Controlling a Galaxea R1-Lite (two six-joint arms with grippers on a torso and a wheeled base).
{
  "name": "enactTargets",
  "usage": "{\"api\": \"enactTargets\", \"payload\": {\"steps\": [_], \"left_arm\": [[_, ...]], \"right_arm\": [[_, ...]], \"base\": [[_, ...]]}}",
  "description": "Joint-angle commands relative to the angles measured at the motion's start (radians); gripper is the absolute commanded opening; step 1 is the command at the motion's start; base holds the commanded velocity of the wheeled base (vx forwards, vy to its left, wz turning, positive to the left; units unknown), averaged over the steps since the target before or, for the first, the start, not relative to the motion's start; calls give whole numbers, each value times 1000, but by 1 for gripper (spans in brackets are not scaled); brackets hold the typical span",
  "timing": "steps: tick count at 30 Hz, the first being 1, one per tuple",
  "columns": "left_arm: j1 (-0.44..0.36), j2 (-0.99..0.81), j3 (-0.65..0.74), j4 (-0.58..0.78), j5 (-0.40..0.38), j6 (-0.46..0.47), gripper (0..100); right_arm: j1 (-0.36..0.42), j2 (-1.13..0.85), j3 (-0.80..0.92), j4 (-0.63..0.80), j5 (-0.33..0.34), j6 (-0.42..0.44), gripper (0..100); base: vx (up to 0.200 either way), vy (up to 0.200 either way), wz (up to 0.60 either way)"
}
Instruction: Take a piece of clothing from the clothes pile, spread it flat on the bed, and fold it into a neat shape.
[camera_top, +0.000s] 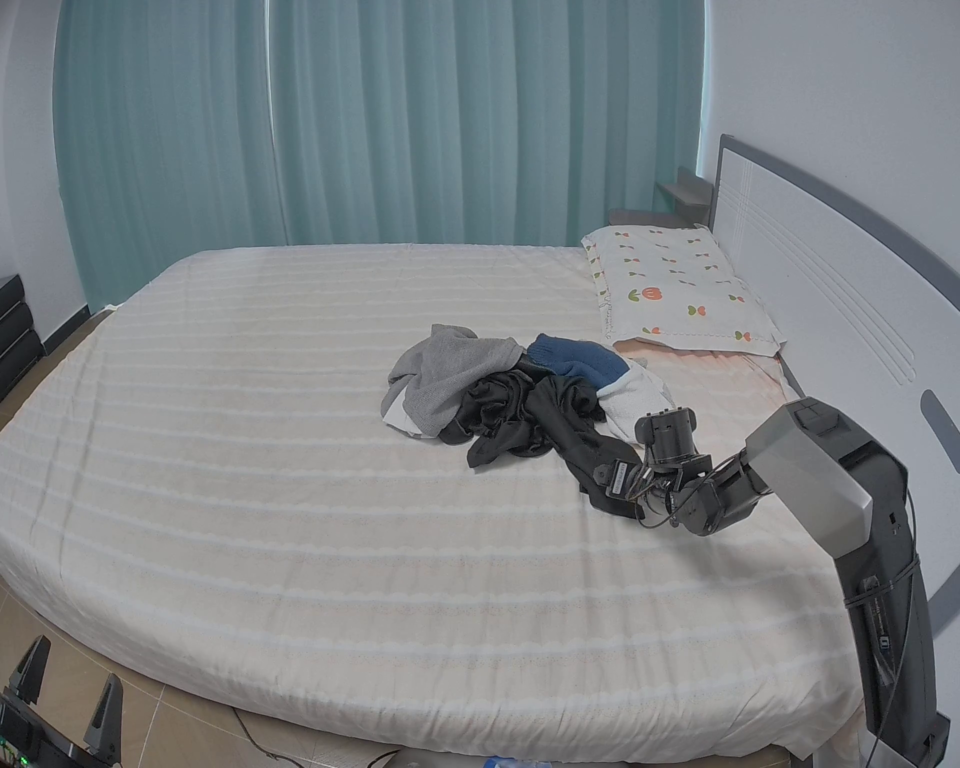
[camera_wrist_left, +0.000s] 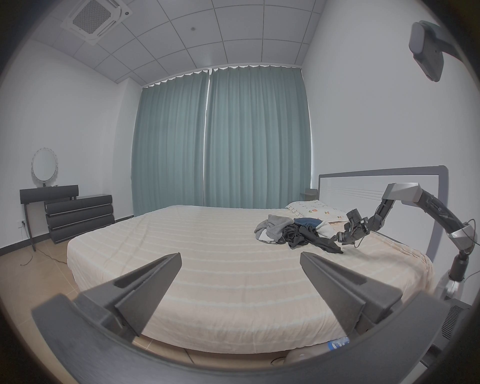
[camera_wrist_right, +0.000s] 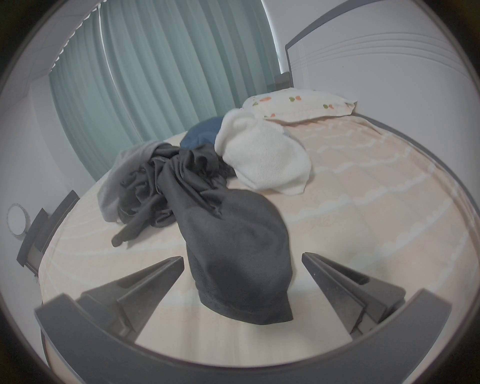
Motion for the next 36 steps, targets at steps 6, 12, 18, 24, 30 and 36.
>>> {"api": "enactTargets", "payload": {"steps": [6,12,18,24,30,36], "left_arm": [[0,-17,16,0,0,0,100],[0,-17,16,0,0,0,100],[0,-17,16,0,0,0,100],[0,-17,16,0,0,0,100],[0,-17,16,0,0,0,100],[0,-17,16,0,0,0,100]], "right_arm": [[15,86,-71,6,-2,1,100],[25,109,-103,14,-4,1,0],[25,122,-115,23,-4,-2,0],[21,84,-97,6,-6,23,0],[26,-226,178,-7,117,195,0],[32,-568,583,-230,323,334,0]], "base": [[0,0,0],[0,0,0],[0,0,0],[0,0,0],[0,0,0],[0,0,0]]}}
